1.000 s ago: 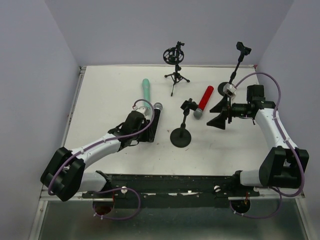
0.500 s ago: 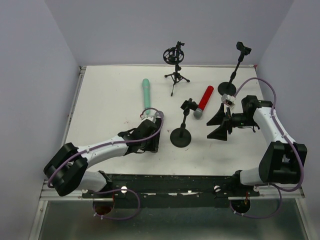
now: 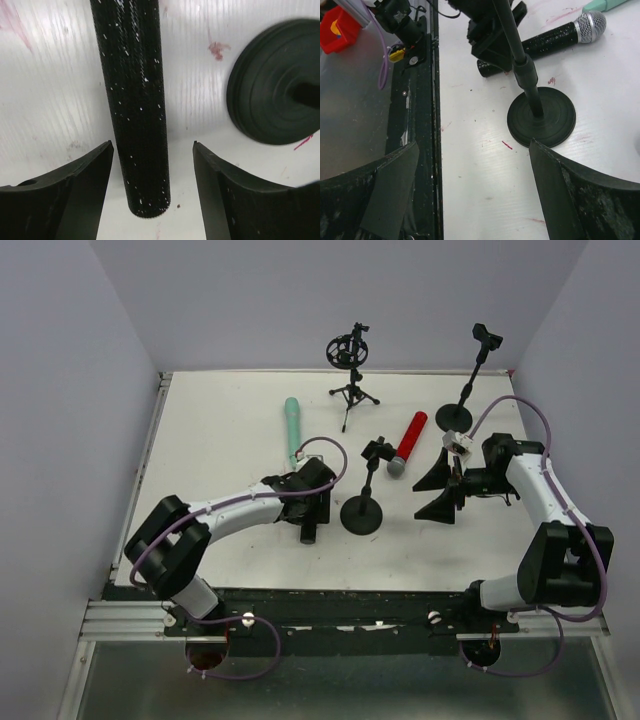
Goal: Attach the microphones to the stand
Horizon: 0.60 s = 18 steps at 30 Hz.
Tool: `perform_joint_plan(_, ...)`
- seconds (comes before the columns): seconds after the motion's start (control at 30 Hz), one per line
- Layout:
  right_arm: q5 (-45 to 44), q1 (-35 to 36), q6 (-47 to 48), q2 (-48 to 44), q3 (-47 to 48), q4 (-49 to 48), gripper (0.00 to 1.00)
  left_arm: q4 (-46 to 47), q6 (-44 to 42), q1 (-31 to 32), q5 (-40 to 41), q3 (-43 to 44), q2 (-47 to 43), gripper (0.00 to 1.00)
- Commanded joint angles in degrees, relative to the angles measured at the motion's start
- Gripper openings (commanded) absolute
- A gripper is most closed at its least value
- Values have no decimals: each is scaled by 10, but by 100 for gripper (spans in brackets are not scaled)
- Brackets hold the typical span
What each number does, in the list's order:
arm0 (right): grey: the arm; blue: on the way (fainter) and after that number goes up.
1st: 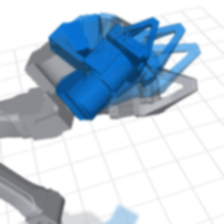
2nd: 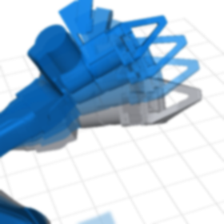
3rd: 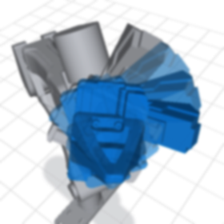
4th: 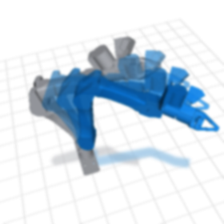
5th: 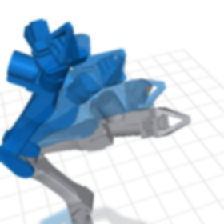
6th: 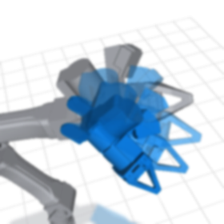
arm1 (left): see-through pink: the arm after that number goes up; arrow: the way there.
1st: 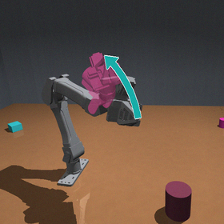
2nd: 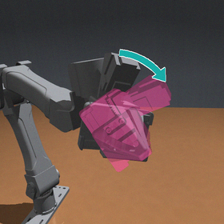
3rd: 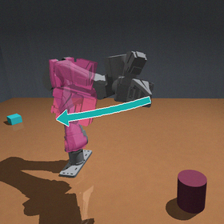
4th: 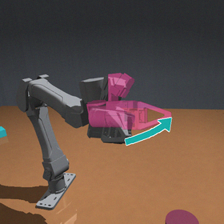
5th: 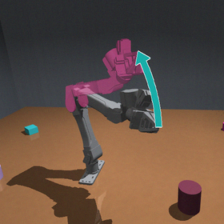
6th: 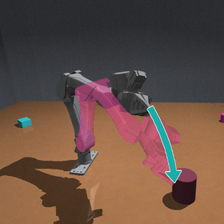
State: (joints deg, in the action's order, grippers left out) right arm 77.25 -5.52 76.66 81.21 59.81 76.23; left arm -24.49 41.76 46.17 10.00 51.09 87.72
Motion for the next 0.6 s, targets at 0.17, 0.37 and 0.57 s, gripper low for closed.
perform_joint_plan(0.17, 17, 2, 16, -24, -2, 52, 100, -56, -37, -37, -23, 75, 91, 69)
perform_joint_plan(0.37, 19, 2, 15, -25, 0, 52, 100, -63, -29, -29, -31, 70, 112, 49)
perform_joint_plan(0.57, 16, 3, 14, -26, 1, 51, 100, -57, -33, -28, -21, 38, 66, 11)
